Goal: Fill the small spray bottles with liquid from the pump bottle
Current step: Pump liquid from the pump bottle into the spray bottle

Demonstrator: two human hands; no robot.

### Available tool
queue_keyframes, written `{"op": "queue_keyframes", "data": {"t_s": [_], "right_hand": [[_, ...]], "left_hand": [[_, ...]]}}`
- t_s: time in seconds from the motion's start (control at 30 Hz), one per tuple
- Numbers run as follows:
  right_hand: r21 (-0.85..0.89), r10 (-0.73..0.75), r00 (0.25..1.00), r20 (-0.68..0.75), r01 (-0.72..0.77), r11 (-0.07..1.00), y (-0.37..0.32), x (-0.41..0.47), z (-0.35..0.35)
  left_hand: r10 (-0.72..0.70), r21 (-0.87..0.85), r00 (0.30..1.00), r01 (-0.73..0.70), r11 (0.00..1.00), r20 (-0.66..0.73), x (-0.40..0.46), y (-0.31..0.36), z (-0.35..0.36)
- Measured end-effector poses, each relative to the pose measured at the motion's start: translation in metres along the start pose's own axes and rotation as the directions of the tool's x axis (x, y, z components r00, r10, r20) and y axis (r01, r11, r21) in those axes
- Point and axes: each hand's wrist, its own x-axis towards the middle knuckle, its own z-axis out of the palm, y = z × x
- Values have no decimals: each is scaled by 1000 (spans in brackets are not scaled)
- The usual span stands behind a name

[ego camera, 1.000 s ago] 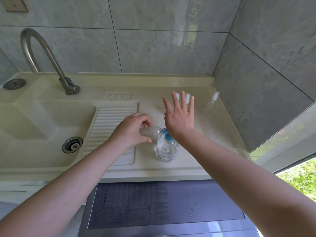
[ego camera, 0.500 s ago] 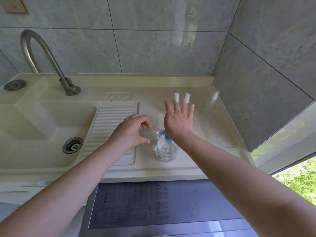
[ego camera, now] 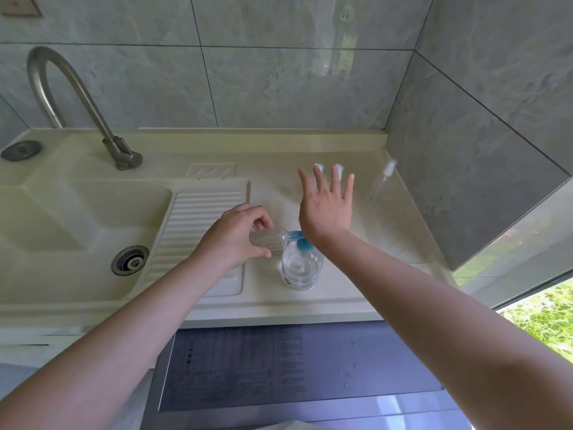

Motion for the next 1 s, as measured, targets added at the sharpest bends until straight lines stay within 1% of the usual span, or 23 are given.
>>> {"op": "queue_keyframes", "data": {"t_s": [0.07,0.17,0.3,0.47,0.57,0.67,0.77,0.87,0.93,1.0], "right_hand": [[16,3,999,-36,-3,1000,-1,3,-4],[-4,-34,999,-29,34,999,-3,0,-4],[7,-37,999,-25,38,999,-3,-3,0],[149,55,996,70,-65,987,4,4,-6],[129,-1,994,106,-13,992,6,-5,-6],[212,24,987,161,-58,975,5,-17,3],[205,22,981,194,-62,977,5,-15,3],[242,40,980,196,-88,966,8,-14,-4],[242,32,981,191,-79,967,10,-19,-4],[254,32,977,212,-87,963,9,-25,-2]], "left_hand": [[3,-10,1000,-3,1000,-15,-1,2,-1],[2,-13,1000,-3,1000,-21,-2,2,-2],[-3,3,1000,3,1000,-3,0,3,0],[4,-6,1000,-4,1000,-15,0,4,-2],[1,-20,1000,-1,1000,-20,0,3,-3],[-12,-16,1000,12,1000,-4,0,2,0],[-18,-17,1000,18,1000,-2,1,3,1],[-16,-22,1000,16,1000,-7,1,4,0],[-12,-35,1000,12,999,-10,0,4,0],[-11,-37,1000,11,999,-9,1,4,-1]]}}
